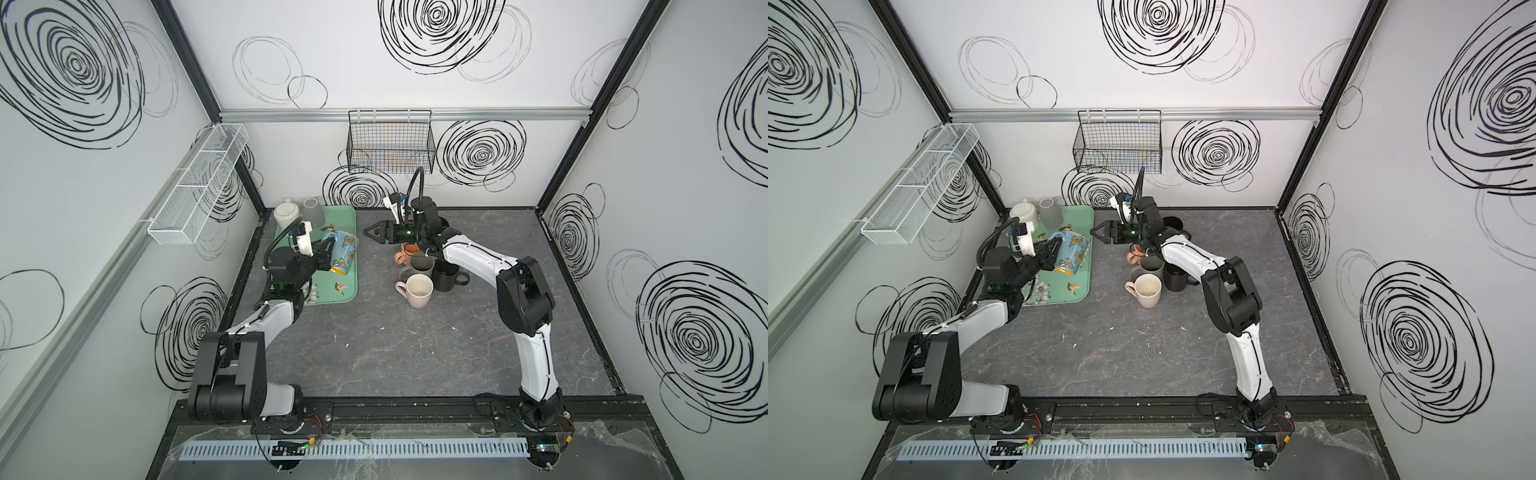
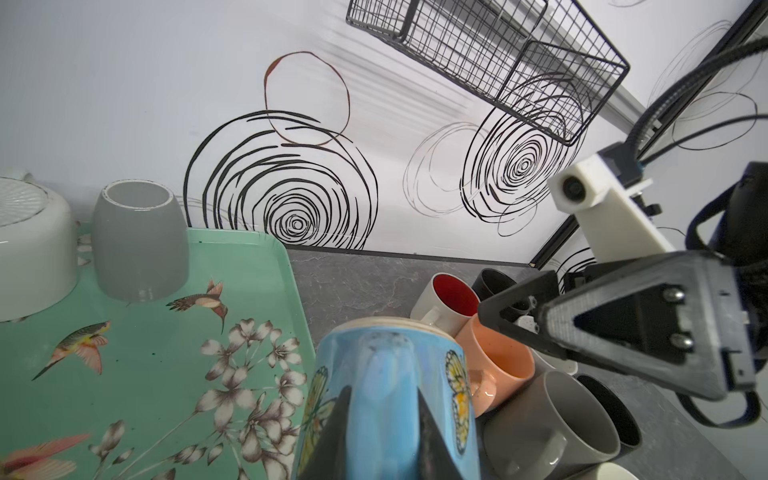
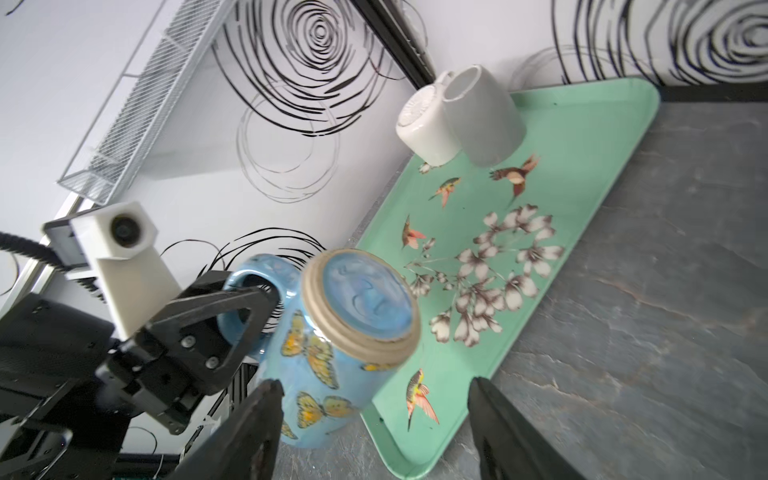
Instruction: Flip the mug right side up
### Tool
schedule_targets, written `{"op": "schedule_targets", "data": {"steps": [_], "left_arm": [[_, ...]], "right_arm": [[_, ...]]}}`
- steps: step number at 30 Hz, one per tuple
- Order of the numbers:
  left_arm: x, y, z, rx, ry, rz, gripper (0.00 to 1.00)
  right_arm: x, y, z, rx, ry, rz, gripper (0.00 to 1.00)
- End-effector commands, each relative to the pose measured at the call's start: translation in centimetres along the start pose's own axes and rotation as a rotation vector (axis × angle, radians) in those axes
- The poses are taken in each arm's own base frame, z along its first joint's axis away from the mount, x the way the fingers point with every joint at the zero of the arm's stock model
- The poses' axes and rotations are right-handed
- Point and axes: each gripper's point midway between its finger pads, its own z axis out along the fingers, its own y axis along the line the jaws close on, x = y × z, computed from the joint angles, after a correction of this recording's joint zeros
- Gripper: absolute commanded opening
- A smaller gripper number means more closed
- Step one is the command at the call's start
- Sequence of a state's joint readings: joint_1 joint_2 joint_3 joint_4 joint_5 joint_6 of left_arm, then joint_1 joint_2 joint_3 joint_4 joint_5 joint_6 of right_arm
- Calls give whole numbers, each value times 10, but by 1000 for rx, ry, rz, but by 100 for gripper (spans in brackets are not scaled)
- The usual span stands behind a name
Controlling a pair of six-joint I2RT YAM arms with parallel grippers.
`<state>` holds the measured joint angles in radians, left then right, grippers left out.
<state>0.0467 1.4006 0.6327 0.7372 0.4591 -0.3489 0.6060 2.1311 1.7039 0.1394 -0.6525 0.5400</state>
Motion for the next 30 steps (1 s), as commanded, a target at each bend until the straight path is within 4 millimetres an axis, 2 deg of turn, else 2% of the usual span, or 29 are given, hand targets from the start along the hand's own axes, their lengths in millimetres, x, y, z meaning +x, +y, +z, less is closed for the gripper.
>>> {"op": "schedule_targets", "data": {"steps": [1,3,5,10,15,17,23,30], "left_arm": [[-64,-25,-12,76,-233,73,0],[-64,-22,-9,77,-234,51,0],[-65,-16,-9,47,-243,45,0],[-68,19,-21,-103,-329,-123,0],[-76,28,-29,-138,-396,-251,0],[-78,28,-32,-143,-409,-289,0],[-82,36,-48,-201,-460,-395,0],[-96,27,-57,-158,-490,-497,0]], "right_arm": [[8,27,10,-25,23,-28,76],[21,27,15,13,60,-54,77],[31,21,15,27,68,-10,77],[57,20,21,94,14,-12,75],[76,19,43,99,-61,-77,76],[74,22,53,74,-64,-89,76],[69,47,71,22,-99,-211,76],[64,48,94,22,-112,-295,72]]}}
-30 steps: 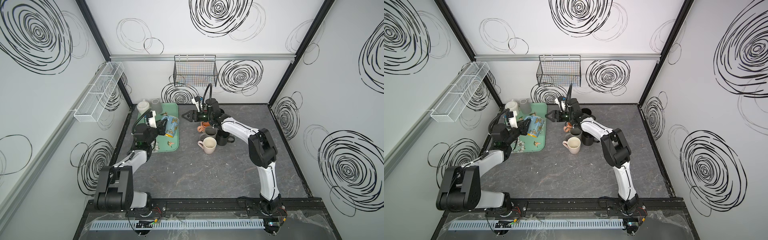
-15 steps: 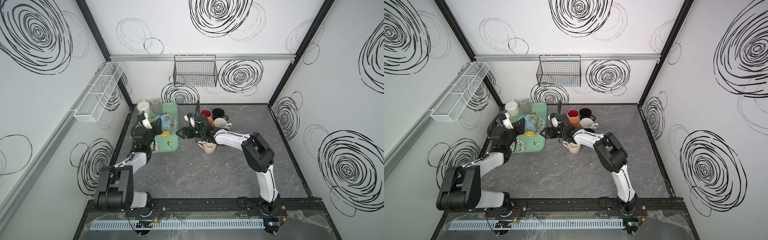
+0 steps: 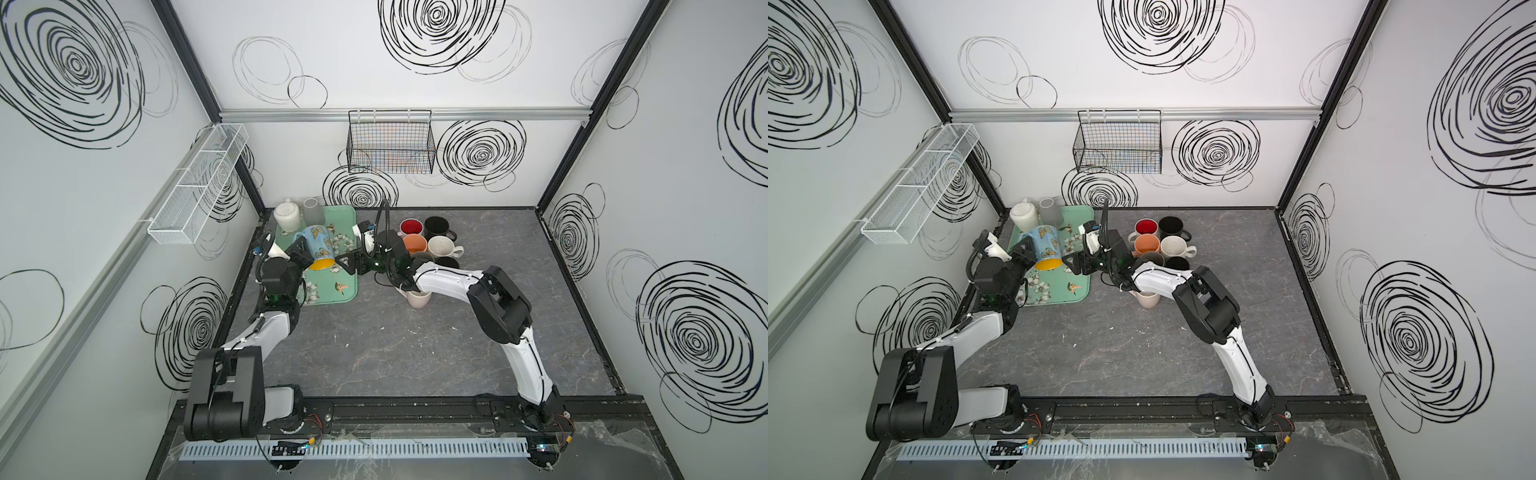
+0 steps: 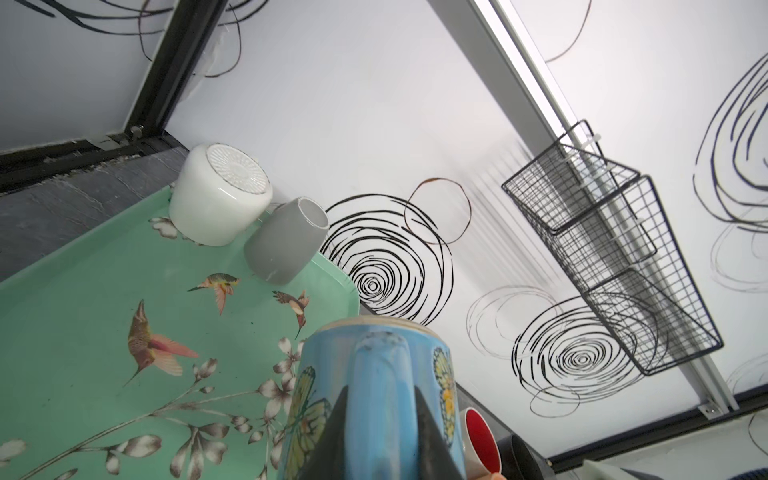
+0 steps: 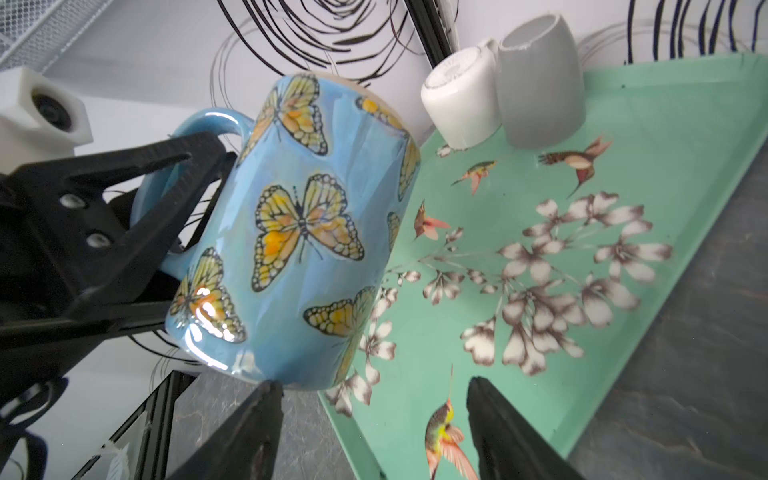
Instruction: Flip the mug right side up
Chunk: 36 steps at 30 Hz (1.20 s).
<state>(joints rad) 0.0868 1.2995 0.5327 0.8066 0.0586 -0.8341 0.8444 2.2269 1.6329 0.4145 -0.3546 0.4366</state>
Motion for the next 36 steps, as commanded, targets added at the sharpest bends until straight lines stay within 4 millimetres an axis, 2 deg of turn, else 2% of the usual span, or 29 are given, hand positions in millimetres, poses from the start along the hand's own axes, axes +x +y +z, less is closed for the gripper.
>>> {"op": "schedule_targets", "data": {"steps": [1,6,12,17,22,26,30,36], "left_arm": [[-47,-60,-14,200,-131,-99,0],[-52,-56,-19,174,-138,-144,0],[-54,-47,-16,146,-121,-172,0],[-52,-50,-16,159,-110,-190,0],[-48,-49,-18,158,-92,-189,0],[-41,-54,-19,187,-62,-216,0],[-28,-58,-20,209,4,-241,0],[-7,-70,-23,257,164,-241,0]], "right_arm": [[-3,6,15,-11,-33,-87,72],[-3,17,17,-36,-52,-138,72],[0,31,-5,-47,-146,-181,71],[4,33,5,-48,-118,-192,72],[-5,36,10,-67,-129,-202,72],[-5,31,19,-52,-114,-205,71],[-7,18,28,-21,-109,-247,59],[-20,1,25,12,-153,-315,29]]}}
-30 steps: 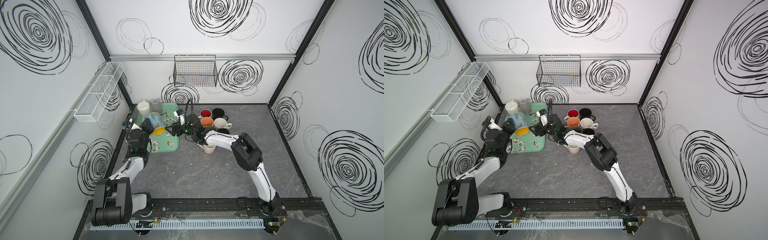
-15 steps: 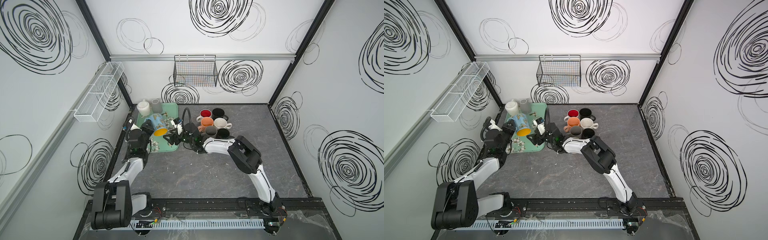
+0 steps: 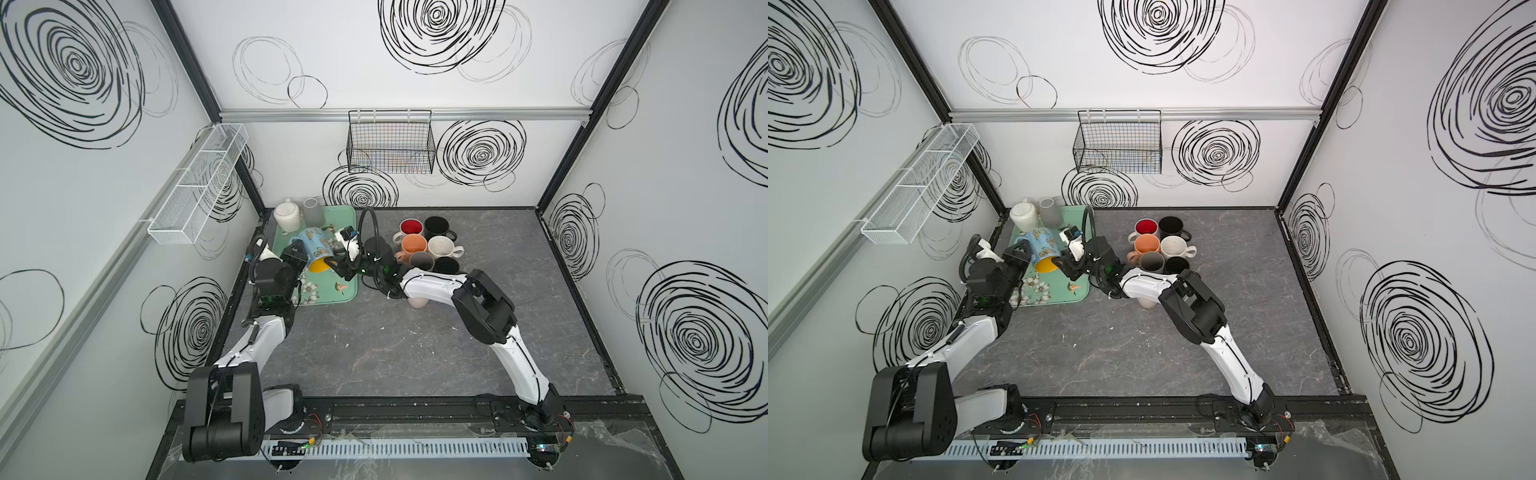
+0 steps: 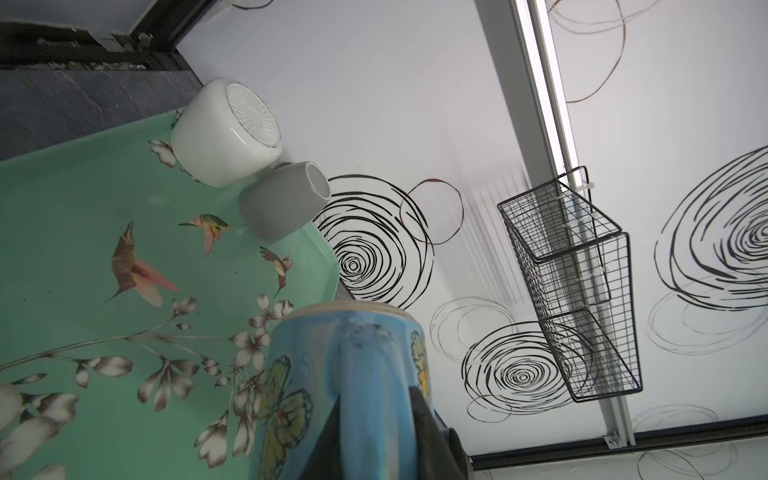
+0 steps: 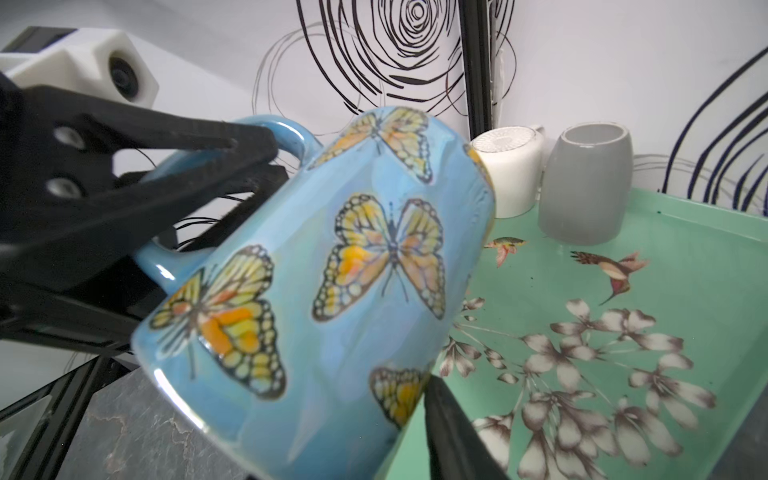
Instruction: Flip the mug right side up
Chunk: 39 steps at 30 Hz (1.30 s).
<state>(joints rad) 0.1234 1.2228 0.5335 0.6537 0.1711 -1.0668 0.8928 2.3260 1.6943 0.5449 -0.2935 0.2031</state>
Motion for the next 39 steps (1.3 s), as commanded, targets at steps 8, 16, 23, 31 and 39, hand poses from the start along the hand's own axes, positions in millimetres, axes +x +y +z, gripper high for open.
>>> {"op": "schedule_targets", "data": {"steps": [8,16,23,31,39], "left_arm": [[17,-77,-20,280,176,9,0],[30,-81,-27,299,181,-70,0],[38,-75,-25,272,318,-3,19],[43,-72,-19,325,455,1,44],[37,-44,-15,260,495,-27,40]], "right_arm": [[-38,-14,-12,-9,-155,-75,31],[-45,-12,-10,1,-217,-92,10],[-51,-5,-28,-13,-266,-188,0],[-53,10,-39,-65,-278,-288,0],[-48,12,-44,-63,-269,-333,0]]}}
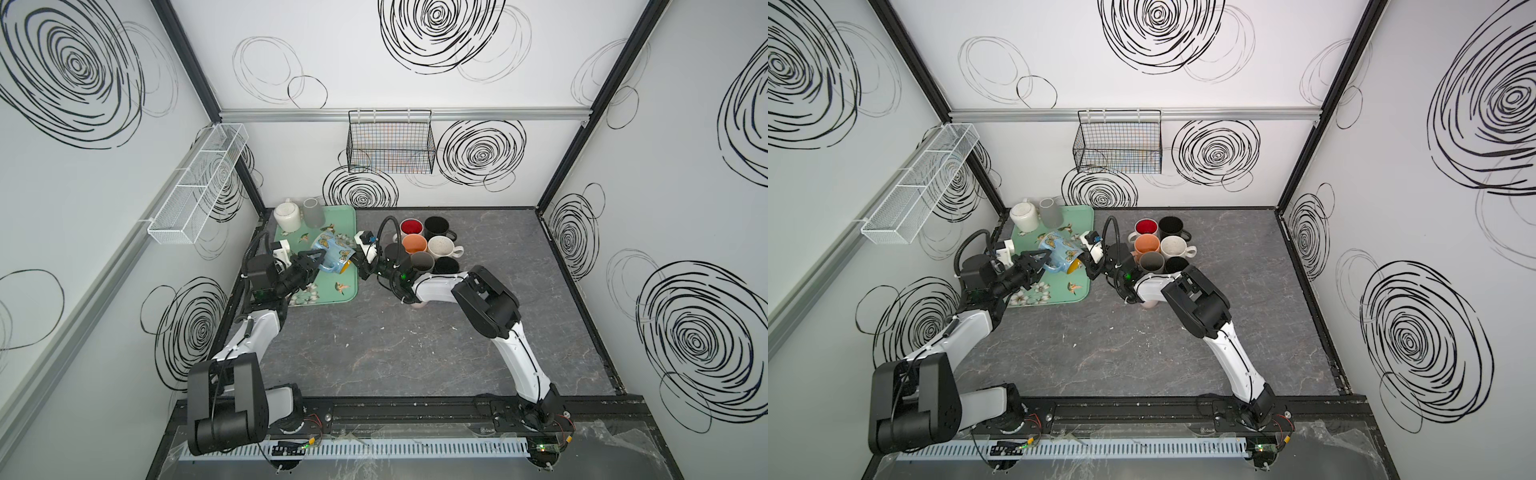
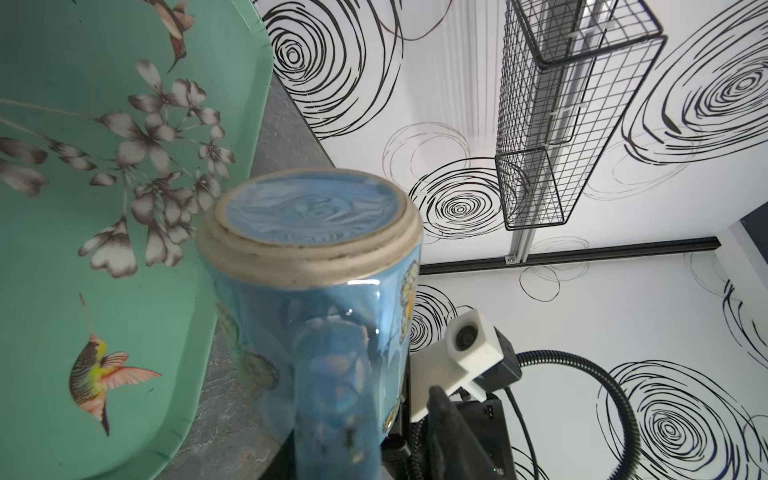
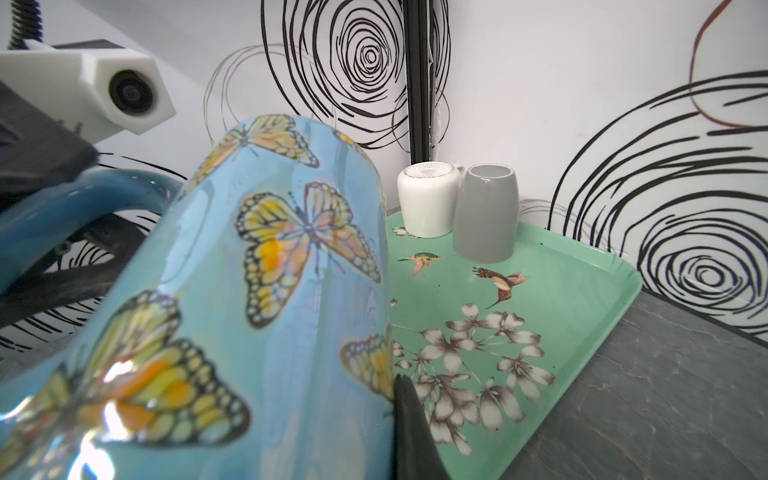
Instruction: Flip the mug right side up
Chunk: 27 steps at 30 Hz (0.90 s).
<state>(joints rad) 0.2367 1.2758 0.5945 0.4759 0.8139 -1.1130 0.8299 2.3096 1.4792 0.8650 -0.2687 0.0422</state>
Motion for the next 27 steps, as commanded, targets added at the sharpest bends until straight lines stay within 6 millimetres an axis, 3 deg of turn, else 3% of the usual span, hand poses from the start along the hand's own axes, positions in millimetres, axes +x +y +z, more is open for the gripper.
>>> {"op": "schedule_targets", "data": {"steps": [1,4,8,12,15,18,27], "left_arm": [[-21,-36,-3,96,-14,148,40],[-19,-21,-1,43,28,135,38],[-13,-9,5,-12,77,146,26],[-14,-2,7,-44,88,168,1],[-19,5,9,-95,80,215,0],[-29,9,9,-114,32,251,0],[-55,16,16,-108,-102,305,0]], "right_arm": [[-64,41,-9,-129,-153,-144,0],[-62,43,-8,-142,-137,-190,0],[-56,46,-4,-167,-96,-227,0],[-48,46,1,-181,-57,-242,0],[-43,41,3,-168,-36,-224,27],[-35,39,3,-160,-8,-214,43],[-16,39,0,-157,95,-162,58]]}}
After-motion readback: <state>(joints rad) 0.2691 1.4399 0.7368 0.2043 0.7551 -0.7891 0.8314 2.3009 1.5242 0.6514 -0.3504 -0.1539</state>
